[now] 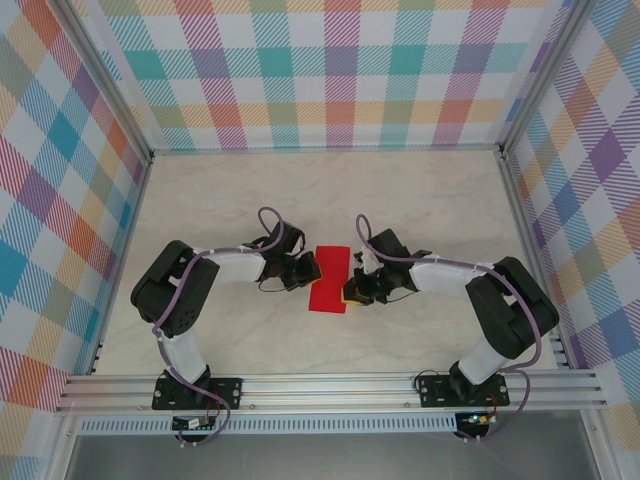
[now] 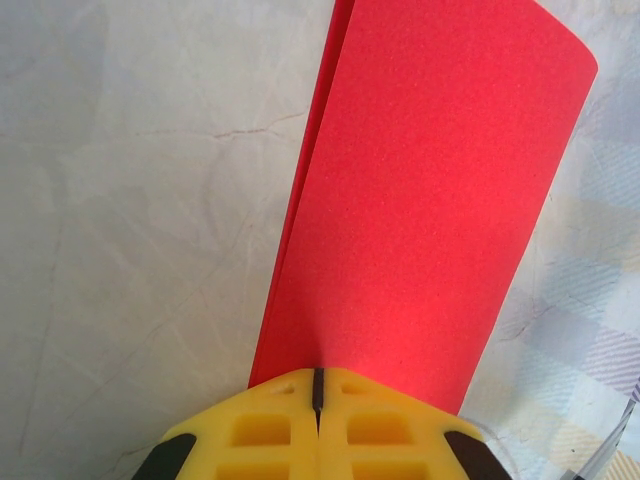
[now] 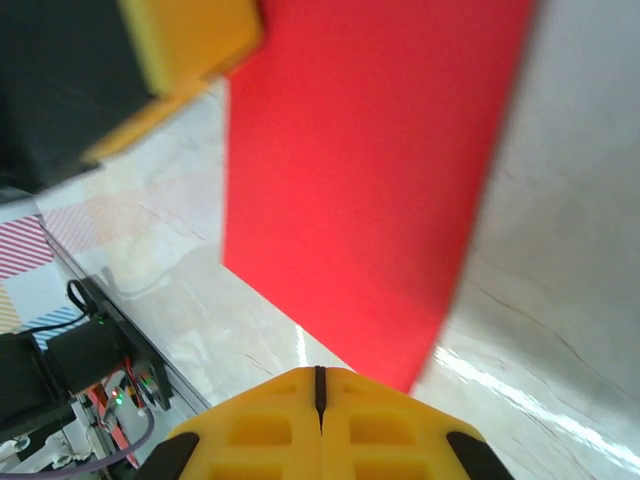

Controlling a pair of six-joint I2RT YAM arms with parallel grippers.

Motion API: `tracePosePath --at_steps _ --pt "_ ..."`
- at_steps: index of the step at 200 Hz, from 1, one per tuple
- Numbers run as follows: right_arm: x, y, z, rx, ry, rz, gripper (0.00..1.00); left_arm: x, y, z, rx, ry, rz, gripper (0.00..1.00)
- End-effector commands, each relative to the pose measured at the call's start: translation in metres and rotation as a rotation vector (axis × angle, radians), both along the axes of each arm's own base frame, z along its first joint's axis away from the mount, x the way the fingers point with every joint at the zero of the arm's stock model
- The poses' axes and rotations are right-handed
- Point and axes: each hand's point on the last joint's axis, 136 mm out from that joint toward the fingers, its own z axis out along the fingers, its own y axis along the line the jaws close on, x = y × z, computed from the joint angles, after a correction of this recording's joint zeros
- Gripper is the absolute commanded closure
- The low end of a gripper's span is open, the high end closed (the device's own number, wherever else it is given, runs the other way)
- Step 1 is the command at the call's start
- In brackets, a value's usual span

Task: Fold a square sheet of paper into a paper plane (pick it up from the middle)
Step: Fold the square sheet of paper in half at the center of the table.

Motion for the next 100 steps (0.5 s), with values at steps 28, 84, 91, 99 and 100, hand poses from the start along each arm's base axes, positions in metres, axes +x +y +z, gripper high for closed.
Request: tracePosePath --at_steps 28,84,91,99,100 --pt "0.009 0.024 -0.013 -0.001 -0.033 0.061 1.00 -0.069 0.071 -0.079 0.355 0.239 0.016 1.00" --pt "-0.018 0.007 -0.046 -0.057 0.034 0.073 1.00 -0.071 0.076 -0.079 0.377 0.234 0.021 1.00" --pt "-0.024 0.002 -0.050 -0.071 0.042 0.072 1.00 -0.070 0.076 -0.079 0.379 0.233 0.023 1.00" --pt "-0.029 -0.004 -0.055 -0.085 0.048 0.071 1.00 -0.070 0.077 -0.079 0.383 0.232 0.023 1.00" --pt "-0.030 -0.005 -0.055 -0.086 0.050 0.072 1.00 -0.070 0.077 -0.079 0.383 0.230 0.023 1.00"
